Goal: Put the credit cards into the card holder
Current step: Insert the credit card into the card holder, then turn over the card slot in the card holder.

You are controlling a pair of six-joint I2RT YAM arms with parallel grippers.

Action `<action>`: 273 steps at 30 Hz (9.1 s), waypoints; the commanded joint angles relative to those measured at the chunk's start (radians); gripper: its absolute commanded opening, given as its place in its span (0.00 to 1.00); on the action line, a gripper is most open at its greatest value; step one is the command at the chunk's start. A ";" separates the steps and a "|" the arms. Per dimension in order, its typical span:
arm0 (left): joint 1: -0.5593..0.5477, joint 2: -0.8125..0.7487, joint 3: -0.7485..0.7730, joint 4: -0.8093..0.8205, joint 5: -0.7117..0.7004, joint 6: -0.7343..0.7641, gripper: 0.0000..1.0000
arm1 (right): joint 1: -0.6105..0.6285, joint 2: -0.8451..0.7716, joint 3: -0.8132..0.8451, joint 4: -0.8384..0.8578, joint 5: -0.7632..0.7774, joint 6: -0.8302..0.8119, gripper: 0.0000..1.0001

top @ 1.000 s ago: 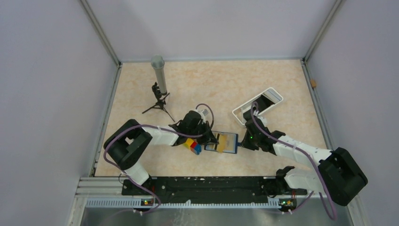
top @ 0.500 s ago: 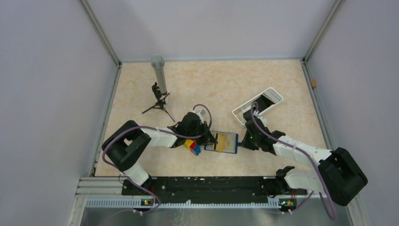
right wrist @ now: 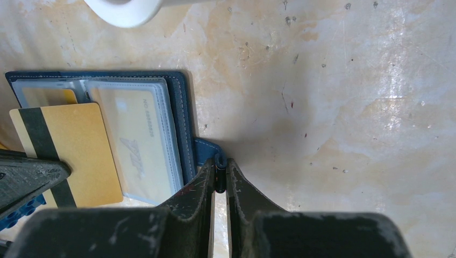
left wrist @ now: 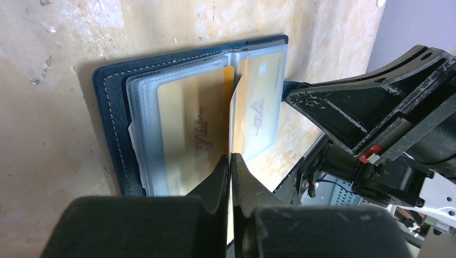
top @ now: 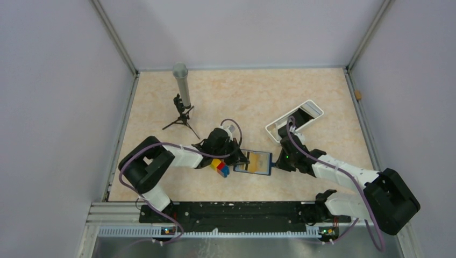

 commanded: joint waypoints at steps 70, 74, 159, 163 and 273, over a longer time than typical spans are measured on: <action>-0.071 -0.021 0.221 -0.338 -0.210 0.208 0.51 | 0.011 0.001 0.016 -0.031 0.048 -0.013 0.00; -0.077 0.003 0.227 -0.339 -0.190 0.198 0.51 | 0.010 0.000 0.016 -0.031 0.048 -0.015 0.00; -0.195 0.091 0.447 -0.440 -0.278 0.239 0.60 | 0.000 -0.028 -0.019 -0.037 0.067 -0.006 0.00; -0.168 0.012 0.427 -0.531 -0.350 0.247 0.67 | -0.039 -0.030 -0.025 -0.044 0.064 -0.020 0.00; -0.091 -0.010 0.111 0.063 -0.059 0.059 0.16 | -0.067 -0.020 -0.051 -0.020 0.026 -0.032 0.00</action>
